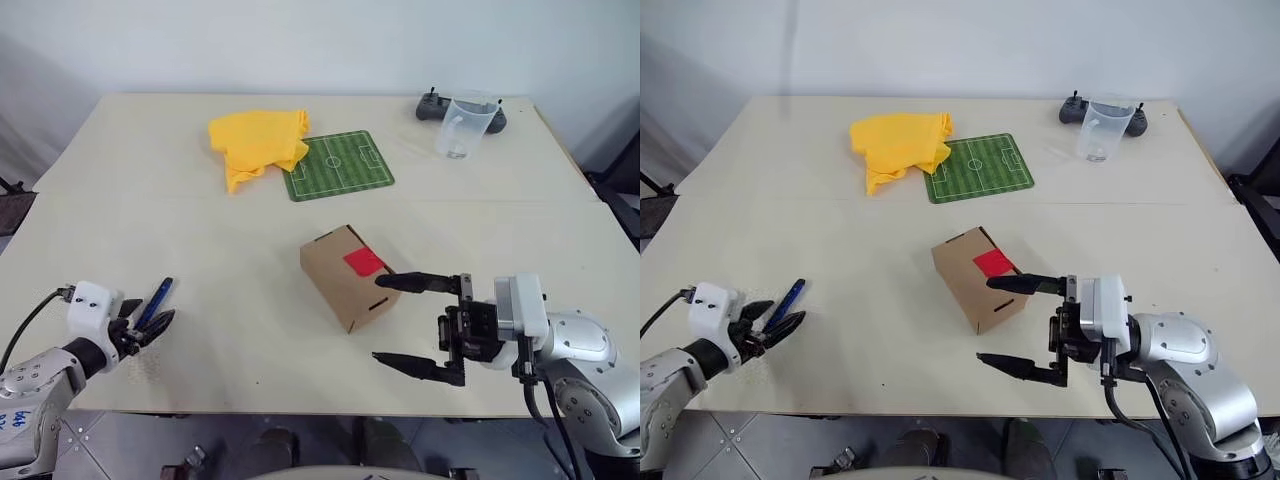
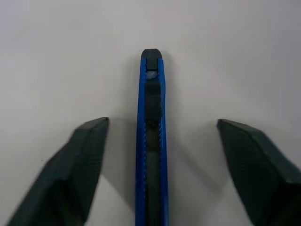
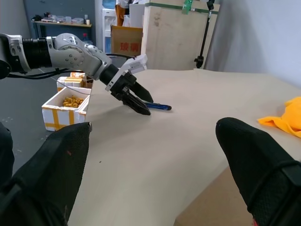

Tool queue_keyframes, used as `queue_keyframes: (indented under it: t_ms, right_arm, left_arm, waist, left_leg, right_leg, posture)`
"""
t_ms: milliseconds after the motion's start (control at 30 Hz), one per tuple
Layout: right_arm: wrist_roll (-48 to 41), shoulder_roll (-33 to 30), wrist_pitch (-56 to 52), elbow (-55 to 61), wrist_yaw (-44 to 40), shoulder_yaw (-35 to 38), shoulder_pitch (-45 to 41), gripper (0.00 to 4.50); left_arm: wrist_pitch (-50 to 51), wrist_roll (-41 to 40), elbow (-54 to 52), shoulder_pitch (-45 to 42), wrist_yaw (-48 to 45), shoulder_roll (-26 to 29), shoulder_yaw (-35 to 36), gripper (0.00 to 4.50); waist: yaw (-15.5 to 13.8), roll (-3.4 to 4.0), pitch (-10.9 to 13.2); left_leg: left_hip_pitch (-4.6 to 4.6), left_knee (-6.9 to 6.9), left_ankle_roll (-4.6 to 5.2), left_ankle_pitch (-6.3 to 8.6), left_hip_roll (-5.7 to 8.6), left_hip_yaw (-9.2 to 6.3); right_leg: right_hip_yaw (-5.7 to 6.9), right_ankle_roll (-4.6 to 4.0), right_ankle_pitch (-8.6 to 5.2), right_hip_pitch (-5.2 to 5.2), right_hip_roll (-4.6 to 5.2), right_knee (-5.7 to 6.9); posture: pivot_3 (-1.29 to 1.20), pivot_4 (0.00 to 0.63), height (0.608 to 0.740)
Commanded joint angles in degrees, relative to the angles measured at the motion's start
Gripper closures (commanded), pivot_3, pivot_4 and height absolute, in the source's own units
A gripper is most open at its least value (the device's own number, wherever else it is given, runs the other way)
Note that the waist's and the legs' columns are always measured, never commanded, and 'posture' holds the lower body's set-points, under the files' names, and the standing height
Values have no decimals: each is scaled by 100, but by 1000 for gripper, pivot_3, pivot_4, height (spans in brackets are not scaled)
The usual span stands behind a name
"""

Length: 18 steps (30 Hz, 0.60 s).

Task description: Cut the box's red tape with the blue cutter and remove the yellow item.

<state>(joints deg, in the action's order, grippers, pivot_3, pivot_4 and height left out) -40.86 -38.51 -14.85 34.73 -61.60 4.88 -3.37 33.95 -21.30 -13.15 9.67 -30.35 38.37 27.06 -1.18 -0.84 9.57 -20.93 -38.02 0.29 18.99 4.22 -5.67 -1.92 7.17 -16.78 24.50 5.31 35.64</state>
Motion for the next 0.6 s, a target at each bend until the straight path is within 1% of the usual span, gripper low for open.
queue_keyframes:
  t_ms: [33,467,533,600]
  right_arm:
    - [-72,4,94,224,41,59,-2,0]
    - [-104,-14,60,301,20,43,86,0]
    - [-113,-8,55,294,22,36,77,0]
    - [-114,-2,54,284,23,29,64,0]
  left_arm:
    - [77,97,52,167,74,105,239,1715]
    - [202,135,1,650,-85,345,354,1715]
    - [269,77,-32,706,-117,344,368,2065]
    - [301,62,-54,735,-143,342,358,2541]
  waist:
    - [1,2,1]
    - [4,14,1]
    - [4,18,2]
    - [4,19,2]
  left_leg:
    - [0,0,0,0,0,0]
    - [2,5,0,1,-1,0]
    - [2,6,1,1,-1,1]
    - [3,7,0,1,-1,1]
  right_leg:
    - [0,0,0,0,0,0]
    - [-3,-2,-1,-1,1,-4]
    - [-4,-2,-1,-1,1,-4]
    - [-3,-2,-1,-1,1,-4]
  posture:
    - [0,150,740]
    - [0,150,740]
    - [0,150,740]
    - [0,150,740]
